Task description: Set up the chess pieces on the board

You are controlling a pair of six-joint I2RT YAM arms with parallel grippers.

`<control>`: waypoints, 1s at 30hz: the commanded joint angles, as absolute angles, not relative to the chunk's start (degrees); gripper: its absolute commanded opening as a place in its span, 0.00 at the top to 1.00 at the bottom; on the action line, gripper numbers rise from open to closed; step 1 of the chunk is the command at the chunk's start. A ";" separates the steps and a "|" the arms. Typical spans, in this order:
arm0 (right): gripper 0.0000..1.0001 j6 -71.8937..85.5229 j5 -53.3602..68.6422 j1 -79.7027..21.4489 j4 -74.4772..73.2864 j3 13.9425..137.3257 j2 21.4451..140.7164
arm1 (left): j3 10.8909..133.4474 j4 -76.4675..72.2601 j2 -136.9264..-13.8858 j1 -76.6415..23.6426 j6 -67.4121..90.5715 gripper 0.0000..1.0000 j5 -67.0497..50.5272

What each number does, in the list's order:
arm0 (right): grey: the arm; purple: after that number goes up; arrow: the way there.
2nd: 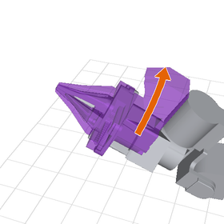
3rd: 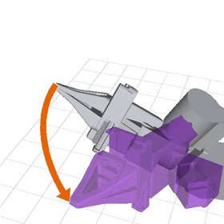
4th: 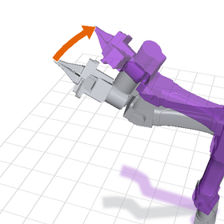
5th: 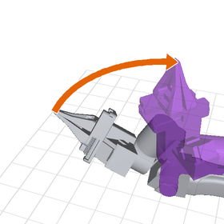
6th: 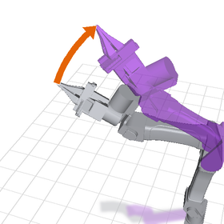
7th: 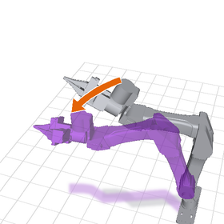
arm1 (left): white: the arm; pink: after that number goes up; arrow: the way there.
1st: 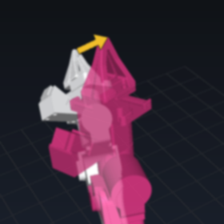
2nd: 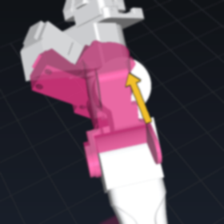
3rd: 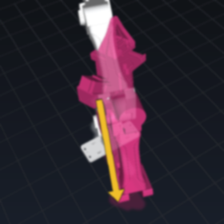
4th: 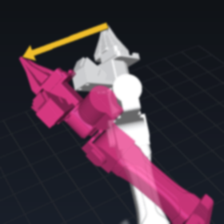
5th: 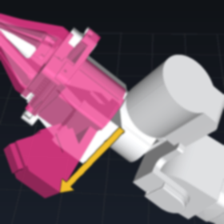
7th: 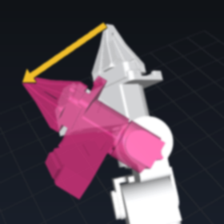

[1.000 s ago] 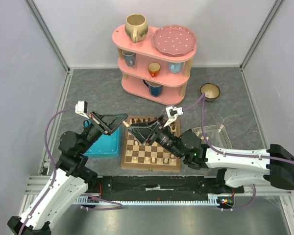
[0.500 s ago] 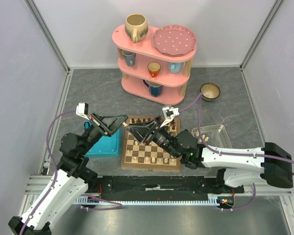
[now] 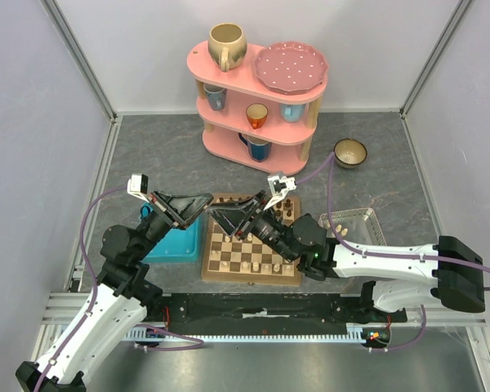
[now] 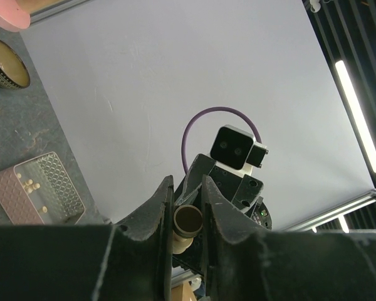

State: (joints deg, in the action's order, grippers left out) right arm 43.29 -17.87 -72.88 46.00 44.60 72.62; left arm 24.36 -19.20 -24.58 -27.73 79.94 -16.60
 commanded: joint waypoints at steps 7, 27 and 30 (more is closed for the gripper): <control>0.68 43.07 -17.84 -73.04 47.20 47.64 73.56 | 24.00 -23.82 -24.17 -27.86 83.14 0.98 -16.35; 0.69 44.21 -17.23 -72.95 47.81 47.64 73.92 | 23.12 -24.96 -24.17 -27.86 84.02 0.98 -15.56; 0.69 44.47 -16.88 -73.04 47.90 47.81 74.00 | 23.03 -25.05 -24.17 -27.86 84.02 0.98 -15.38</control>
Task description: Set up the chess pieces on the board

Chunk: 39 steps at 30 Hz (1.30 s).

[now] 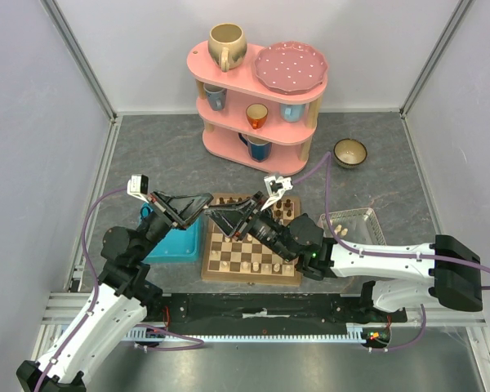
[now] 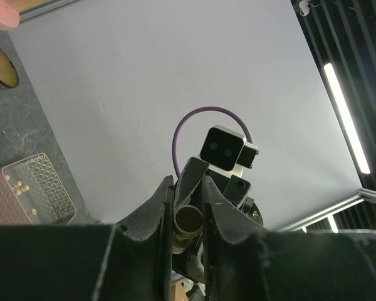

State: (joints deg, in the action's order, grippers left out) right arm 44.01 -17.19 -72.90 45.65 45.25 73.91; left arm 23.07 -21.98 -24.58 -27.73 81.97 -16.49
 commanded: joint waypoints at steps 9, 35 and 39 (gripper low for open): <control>0.83 44.65 -17.49 -72.95 47.90 47.20 73.39 | 22.85 -25.31 -24.17 -27.86 84.02 0.98 -15.12; 1.00 38.60 -22.87 -51.44 -51.04 81.01 64.50 | 50.17 29.17 -36.56 -27.60 31.22 0.03 -6.34; 1.00 33.32 -14.52 -50.71 -59.40 87.09 75.11 | 52.21 34.88 -39.20 -26.99 24.44 0.07 -2.38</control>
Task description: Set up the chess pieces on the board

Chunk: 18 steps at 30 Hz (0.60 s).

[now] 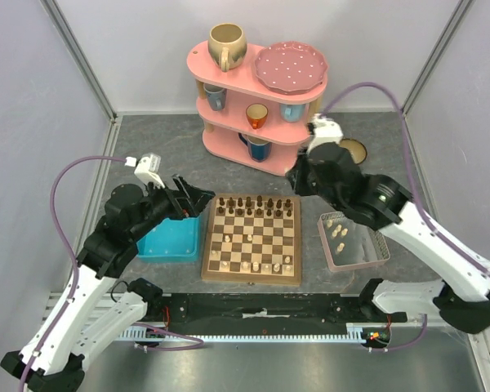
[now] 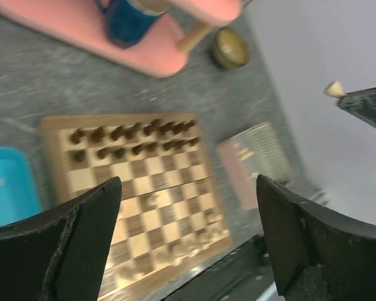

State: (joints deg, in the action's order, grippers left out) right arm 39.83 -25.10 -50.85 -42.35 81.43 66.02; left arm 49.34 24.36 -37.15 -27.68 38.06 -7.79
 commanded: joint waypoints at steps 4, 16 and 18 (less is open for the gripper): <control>1.00 29.89 -5.20 -51.24 -61.34 91.48 83.74 | 51.51 37.61 -40.34 -22.79 20.14 0.16 -1.58; 1.00 28.21 -5.46 -64.50 -67.76 108.28 106.60 | 46.60 35.96 -40.27 -5.72 18.46 0.22 -10.72; 1.00 28.39 -5.10 -65.30 -67.76 108.37 108.88 | 44.48 33.85 -37.98 -5.54 18.98 0.20 -9.41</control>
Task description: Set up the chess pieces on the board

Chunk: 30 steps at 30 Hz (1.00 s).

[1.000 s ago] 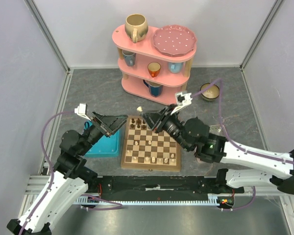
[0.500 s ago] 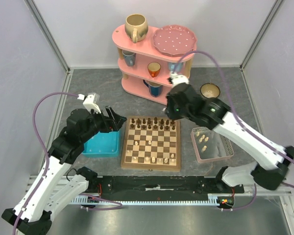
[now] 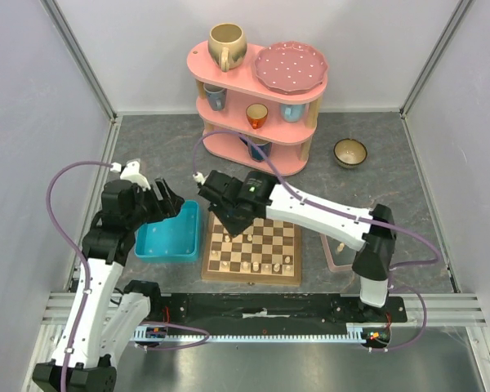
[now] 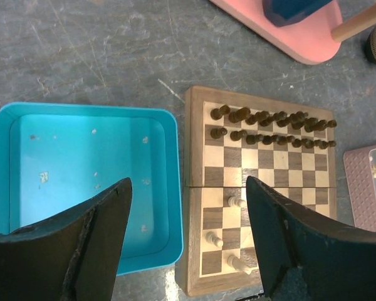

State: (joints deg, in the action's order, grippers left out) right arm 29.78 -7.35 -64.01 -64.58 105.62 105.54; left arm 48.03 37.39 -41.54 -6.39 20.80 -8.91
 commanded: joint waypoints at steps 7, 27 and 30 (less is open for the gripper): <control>1.00 28.30 -1.32 -67.41 -66.97 108.28 114.17 | 39.99 30.41 -27.60 -5.54 20.04 0.21 -3.43; 1.00 28.92 1.40 -67.67 -64.86 100.73 116.72 | 39.46 31.47 -25.49 -5.54 22.76 0.19 4.83; 1.00 28.74 1.67 -67.76 -64.69 100.29 116.89 | 39.46 31.38 -25.66 -5.54 22.68 0.19 4.57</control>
State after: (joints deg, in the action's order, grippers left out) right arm 29.50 -0.21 -67.29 -65.14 100.84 116.33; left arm 39.68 33.32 -25.85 -5.80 21.56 3.60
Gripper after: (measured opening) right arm 0.204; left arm 0.808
